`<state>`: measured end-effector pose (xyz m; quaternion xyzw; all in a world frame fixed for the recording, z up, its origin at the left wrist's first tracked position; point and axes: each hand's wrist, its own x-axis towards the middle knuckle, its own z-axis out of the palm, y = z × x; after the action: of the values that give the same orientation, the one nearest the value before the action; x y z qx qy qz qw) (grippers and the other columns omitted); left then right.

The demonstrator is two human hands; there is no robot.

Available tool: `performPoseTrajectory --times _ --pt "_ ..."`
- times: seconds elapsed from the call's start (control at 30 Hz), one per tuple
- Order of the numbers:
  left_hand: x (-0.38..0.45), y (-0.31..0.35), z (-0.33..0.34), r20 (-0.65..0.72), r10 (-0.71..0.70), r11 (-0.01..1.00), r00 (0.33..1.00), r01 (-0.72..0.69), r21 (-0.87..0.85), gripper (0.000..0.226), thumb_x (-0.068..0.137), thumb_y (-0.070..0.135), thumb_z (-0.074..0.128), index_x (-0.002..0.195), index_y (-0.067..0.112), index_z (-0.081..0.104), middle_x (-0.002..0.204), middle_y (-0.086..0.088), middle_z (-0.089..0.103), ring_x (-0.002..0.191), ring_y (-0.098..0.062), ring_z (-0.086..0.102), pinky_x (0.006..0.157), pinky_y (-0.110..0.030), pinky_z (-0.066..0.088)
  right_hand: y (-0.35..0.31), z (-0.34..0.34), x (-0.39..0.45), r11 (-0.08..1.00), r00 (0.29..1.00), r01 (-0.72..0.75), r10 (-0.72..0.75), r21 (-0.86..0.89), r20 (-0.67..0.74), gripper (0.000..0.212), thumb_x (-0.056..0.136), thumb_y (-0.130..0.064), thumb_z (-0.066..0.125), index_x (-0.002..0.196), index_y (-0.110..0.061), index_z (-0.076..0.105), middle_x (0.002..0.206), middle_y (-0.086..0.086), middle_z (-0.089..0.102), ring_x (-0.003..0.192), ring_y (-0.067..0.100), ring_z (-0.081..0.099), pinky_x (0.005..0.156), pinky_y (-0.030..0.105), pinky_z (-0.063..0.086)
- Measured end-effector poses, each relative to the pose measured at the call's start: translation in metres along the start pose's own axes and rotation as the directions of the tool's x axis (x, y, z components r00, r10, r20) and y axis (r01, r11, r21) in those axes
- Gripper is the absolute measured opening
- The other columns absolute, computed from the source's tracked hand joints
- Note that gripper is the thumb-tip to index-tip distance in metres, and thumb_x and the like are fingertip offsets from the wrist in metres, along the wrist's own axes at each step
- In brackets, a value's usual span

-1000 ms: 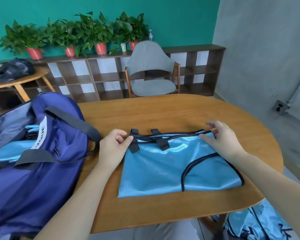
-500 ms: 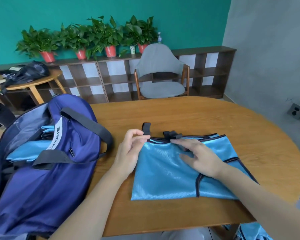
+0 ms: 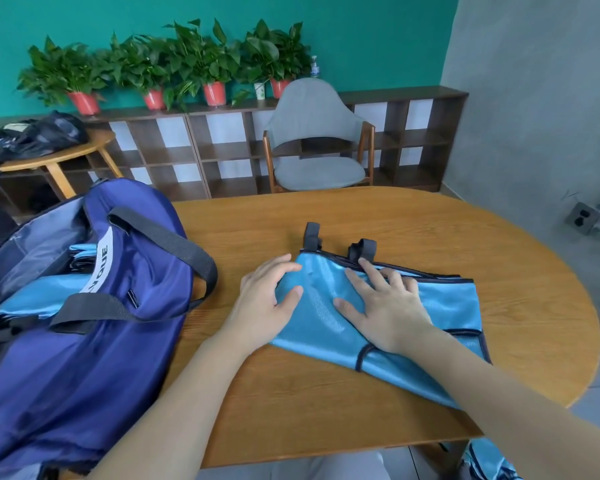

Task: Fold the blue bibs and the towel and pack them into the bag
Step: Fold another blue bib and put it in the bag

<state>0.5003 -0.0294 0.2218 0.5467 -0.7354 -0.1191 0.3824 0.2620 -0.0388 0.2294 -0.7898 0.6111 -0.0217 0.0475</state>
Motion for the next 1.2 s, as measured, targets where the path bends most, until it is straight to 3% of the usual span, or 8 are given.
performPoseTrajectory --times 0.2,0.27,0.37,0.47,0.73,0.93,1.03,1.2 --pt "-0.004 -0.001 0.002 -0.016 0.039 0.997 0.999 -0.038 0.062 0.028 0.098 0.033 0.064 0.126 0.032 0.065 0.145 0.011 0.055 0.141 -0.004 0.042 0.118 -0.049 0.032 -0.01 -0.012 0.004 0.936 0.937 -0.349 0.348 -0.043 -0.047 0.079 0.095 -0.074 0.018 0.156 -0.025 0.029 0.162 0.005 0.022 0.14 0.031 0.027 0.105 0.051 0.028" --pt "-0.004 0.002 0.006 -0.017 0.047 0.998 0.999 -0.046 0.051 0.027 0.098 0.034 0.062 0.125 0.031 0.066 0.144 0.011 0.055 0.141 -0.003 0.042 0.117 -0.049 0.032 -0.004 -0.015 0.008 0.956 0.951 -0.269 0.245 -0.115 -0.19 0.07 0.097 -0.069 0.028 0.139 -0.02 0.053 0.145 0.005 0.043 0.126 0.03 0.039 0.098 0.046 0.035" --pt "-0.003 0.007 0.01 0.003 0.046 0.997 0.999 -0.046 0.054 0.03 0.099 0.04 0.058 0.126 0.03 0.066 0.143 0.013 0.056 0.139 -0.001 0.042 0.118 -0.046 0.03 0.013 -0.013 0.015 0.966 0.94 0.177 -0.222 -0.188 -0.26 0.064 0.096 -0.063 0.032 0.129 -0.02 0.066 0.139 0.001 0.056 0.126 0.027 0.046 0.099 0.042 0.043" --pt "-0.001 0.007 0.013 0.024 0.047 0.996 0.999 -0.049 0.076 0.041 0.095 0.053 0.048 0.126 0.032 0.065 0.143 0.014 0.056 0.138 0.001 0.042 0.116 -0.045 0.031 0.024 -0.012 0.017 0.928 0.924 0.369 -0.372 -0.048 -0.084 0.074 0.095 -0.074 0.022 0.15 -0.031 0.045 0.157 -0.01 0.038 0.147 0.017 0.027 0.119 0.039 0.027" --pt "0.004 0.0 0.02 0.001 0.058 0.995 0.998 -0.058 0.076 0.04 0.095 0.053 0.051 0.125 0.03 0.065 0.138 0.016 0.058 0.136 -0.002 0.046 0.113 -0.046 0.038 -0.025 0.008 0.014 0.974 0.977 -0.212 0.214 0.084 -0.012 0.076 0.101 -0.064 0.016 0.162 -0.021 0.007 0.169 0.003 0.002 0.155 0.025 0.0 0.125 0.043 0.002" --pt "0.002 0.007 0.014 0.133 0.019 0.999 0.991 -0.025 0.043 0.051 0.095 0.061 0.044 0.134 0.033 0.062 0.149 0.014 0.05 0.144 -0.003 0.037 0.099 0.0 0.028 -0.016 -0.005 0.018 0.993 0.99 0.005 -0.021 -0.115 -0.141 0.092 0.089 -0.068 -0.001 0.152 -0.014 0.04 0.16 0.007 0.034 0.148 0.025 0.026 0.12 0.04 0.017" --pt "0.004 0.01 0.013 0.288 0.021 0.983 0.957 -0.073 0.17 0.06 0.097 0.066 0.039 0.149 0.038 0.045 0.161 0.013 0.036 0.15 0.002 0.02 0.119 -0.021 0.018 0.009 -0.007 0.022 0.98 0.986 0.099 -0.12 -0.17 -0.116 0.101 0.083 -0.074 -0.007 0.156 -0.018 0.034 0.165 0.005 0.026 0.154 0.022 0.014 0.126 0.039 0.005" --pt "0.008 0.015 0.013 0.526 -0.09 0.915 0.846 -0.138 0.379 0.075 0.092 0.081 0.016 0.159 0.047 0.007 0.169 0.013 -0.004 0.152 0.002 -0.011 0.126 -0.038 -0.002 0.054 -0.008 0.029 0.995 0.995 -0.097 0.098 0.006 -0.037 0.087 0.093 -0.078 0.011 0.162 -0.025 0.014 0.17 -0.006 0.004 0.156 0.021 0.004 0.126 0.04 0.002"
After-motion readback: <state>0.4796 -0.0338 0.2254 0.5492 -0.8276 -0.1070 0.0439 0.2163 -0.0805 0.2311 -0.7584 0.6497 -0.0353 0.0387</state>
